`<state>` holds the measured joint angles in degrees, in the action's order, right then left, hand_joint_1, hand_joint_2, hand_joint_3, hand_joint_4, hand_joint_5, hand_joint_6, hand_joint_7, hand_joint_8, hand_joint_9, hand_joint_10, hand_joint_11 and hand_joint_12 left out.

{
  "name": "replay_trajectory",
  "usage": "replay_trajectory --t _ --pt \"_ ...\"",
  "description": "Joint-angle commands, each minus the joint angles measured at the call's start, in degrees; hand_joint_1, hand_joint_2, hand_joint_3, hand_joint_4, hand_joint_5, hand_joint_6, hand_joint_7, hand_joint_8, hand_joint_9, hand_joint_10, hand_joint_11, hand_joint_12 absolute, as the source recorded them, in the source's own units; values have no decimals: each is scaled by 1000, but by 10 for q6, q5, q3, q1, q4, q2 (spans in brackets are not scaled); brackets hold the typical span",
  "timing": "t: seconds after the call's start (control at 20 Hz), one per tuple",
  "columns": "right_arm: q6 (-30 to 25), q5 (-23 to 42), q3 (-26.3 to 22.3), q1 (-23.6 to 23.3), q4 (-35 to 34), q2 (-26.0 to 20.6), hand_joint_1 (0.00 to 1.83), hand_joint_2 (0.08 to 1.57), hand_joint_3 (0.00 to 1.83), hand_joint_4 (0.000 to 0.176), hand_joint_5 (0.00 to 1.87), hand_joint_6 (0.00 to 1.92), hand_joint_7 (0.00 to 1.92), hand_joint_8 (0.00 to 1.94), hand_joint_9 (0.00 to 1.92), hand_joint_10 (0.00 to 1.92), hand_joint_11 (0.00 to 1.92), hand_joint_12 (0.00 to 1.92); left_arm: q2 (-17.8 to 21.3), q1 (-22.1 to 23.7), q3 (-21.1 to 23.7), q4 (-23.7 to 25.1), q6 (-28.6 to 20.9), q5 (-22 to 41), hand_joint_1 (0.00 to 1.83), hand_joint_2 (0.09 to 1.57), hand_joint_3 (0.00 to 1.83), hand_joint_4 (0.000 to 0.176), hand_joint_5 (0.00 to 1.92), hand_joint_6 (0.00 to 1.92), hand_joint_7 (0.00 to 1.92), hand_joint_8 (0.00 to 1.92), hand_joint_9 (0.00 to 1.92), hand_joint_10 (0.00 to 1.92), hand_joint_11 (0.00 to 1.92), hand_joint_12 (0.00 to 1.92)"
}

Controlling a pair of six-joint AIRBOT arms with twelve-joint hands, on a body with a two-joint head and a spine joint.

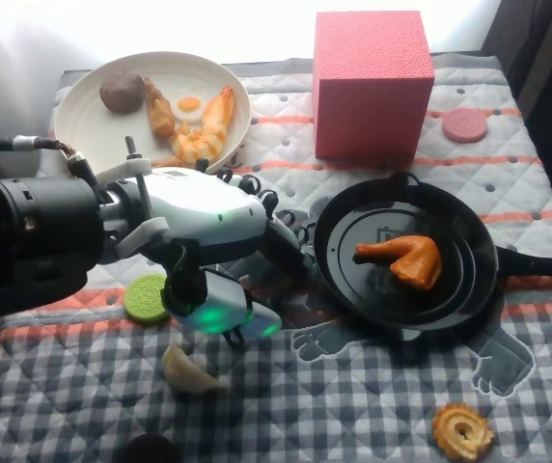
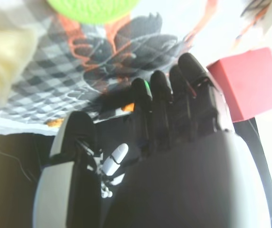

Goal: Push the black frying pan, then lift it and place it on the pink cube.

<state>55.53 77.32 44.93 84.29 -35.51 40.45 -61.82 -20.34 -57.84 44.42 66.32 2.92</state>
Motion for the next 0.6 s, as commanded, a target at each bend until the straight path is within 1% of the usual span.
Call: replay_trajectory --t 0.0,0.1,0.15,0.2,0.25,0.3,0.35,0.4,0.45,0.5,0.55 --pt "-2 73 2 -5 -3 -2 594 1244 0 0 0 0 0 0 0 0 0 1139 -4 6 -2 1 0 51 553 1248 0 0 550 11 442 9 327 107 0 1140" --pt "-2 73 2 -5 -3 -2 586 1246 0 0 0 0 0 0 0 0 0 1136 -12 6 -5 1 0 55 565 1253 0 0 539 3 473 7 376 87 0 1190" --pt "-2 73 2 -5 -3 -2 592 1246 0 0 0 0 0 0 0 0 0 1039 -14 6 -6 1 0 58 568 1251 0 0 539 3 496 12 407 94 0 1274" --pt "-2 73 2 -5 -3 -2 601 1246 0 0 0 0 0 0 0 0 0 1012 -16 6 -6 1 0 62 562 1247 0 0 539 2 511 13 424 100 0 1323" --pt "-2 73 2 -5 -3 -2 604 1249 1 0 0 0 0 0 0 0 0 1008 -18 6 -6 1 0 65 532 1247 0 0 534 1 533 17 443 119 0 1413" --pt "-2 73 2 -5 -3 -2 602 1245 0 0 0 0 0 0 0 0 0 1006 -21 6 -6 1 0 68 492 1256 0 0 528 0 562 3 355 419 0 1537" --pt "-2 73 2 -5 -3 -2 598 1240 0 0 0 0 0 0 0 0 0 1006 -23 7 -6 1 0 71 490 1255 0 0 533 1 571 2 254 672 0 1582" --pt "-2 73 2 -5 -3 -2 601 1243 0 0 0 0 0 0 0 0 0 963 -25 8 -6 1 0 74 489 1249 0 0 546 4 578 3 211 787 0 1589" --pt "-2 73 2 -5 -3 -2 604 1246 1 0 0 0 0 0 0 0 0 955 -27 8 -6 1 0 77 475 1253 2 0 560 10 557 0 200 814 0 1604" --pt "-2 73 2 -5 -3 -2 609 1249 2 0 0 0 0 0 0 0 0 954 -30 9 -6 2 0 79 449 1259 1 17 547 4 510 0 202 717 0 1546" --pt "-2 73 2 -5 -3 -2 614 1248 2 0 0 0 0 0 0 0 0 954 -32 10 -6 4 0 81 450 1260 0 23 545 3 502 0 224 624 0 1499"
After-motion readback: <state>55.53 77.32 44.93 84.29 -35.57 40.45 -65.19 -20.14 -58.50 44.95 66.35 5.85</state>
